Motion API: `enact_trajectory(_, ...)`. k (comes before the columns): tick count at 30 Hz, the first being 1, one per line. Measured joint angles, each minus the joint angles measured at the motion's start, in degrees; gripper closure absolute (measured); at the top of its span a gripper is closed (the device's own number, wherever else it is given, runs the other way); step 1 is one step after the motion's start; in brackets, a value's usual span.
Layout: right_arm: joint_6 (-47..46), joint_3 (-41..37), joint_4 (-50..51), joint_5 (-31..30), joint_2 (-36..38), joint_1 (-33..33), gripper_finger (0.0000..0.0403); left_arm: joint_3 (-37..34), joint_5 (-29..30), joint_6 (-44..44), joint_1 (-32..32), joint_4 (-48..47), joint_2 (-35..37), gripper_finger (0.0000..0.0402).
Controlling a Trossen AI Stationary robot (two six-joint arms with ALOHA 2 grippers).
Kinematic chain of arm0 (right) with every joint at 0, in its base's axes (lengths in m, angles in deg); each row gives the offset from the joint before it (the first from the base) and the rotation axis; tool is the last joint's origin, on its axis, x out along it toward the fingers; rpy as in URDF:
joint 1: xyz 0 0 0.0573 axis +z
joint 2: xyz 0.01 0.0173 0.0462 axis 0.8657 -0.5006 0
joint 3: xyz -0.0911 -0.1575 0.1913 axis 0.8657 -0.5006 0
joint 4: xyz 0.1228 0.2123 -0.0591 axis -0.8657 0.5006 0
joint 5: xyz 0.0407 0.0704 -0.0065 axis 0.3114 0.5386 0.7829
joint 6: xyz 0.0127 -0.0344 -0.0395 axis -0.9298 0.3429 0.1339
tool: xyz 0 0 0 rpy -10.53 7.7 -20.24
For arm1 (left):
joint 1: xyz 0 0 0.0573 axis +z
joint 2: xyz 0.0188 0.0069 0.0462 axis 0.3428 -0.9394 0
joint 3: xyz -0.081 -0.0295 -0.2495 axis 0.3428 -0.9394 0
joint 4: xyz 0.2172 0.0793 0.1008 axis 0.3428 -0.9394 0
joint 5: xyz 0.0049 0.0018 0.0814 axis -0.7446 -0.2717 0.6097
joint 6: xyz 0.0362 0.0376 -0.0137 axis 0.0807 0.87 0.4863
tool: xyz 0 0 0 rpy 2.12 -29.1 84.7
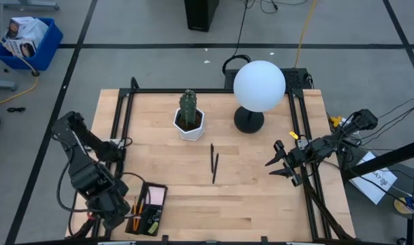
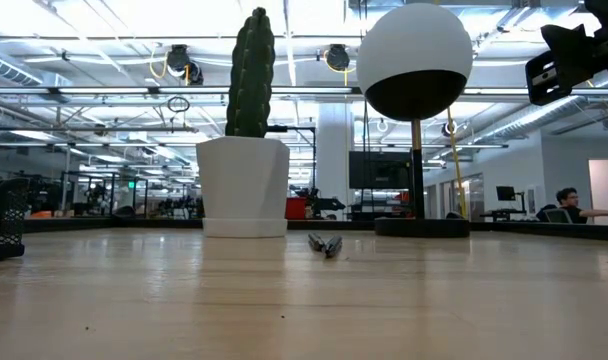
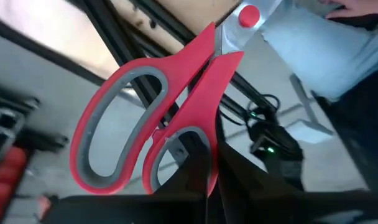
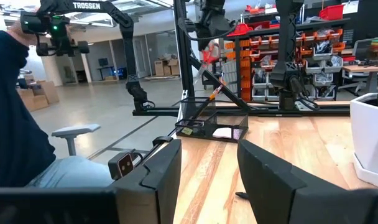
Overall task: Pick and place office supplies into organizer
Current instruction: Put the scissor in the desk organizer
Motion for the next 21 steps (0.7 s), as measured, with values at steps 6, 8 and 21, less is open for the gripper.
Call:
enact_trajectory(6, 0.0, -0.02, 0.0, 0.01, -0.01, 0.01, 0.025, 0.0, -2.78, -10.62, 0.0, 7.41, 0.0, 0.0382)
enact_trajectory(8, 0.0, 0.0, 0.0, 0.02, -0.02, 0.01, 0.025, 0.0, -2.94, -15.86, 0.25, 9.35, -0.02, 0.0382)
enact_trajectory(21, 0.0, -0.01, 0.02, 0.02, -0.01, -0.01, 0.025, 0.0, -13.26, -24.55, 6.62, 10.3, -6.37, 0.0382)
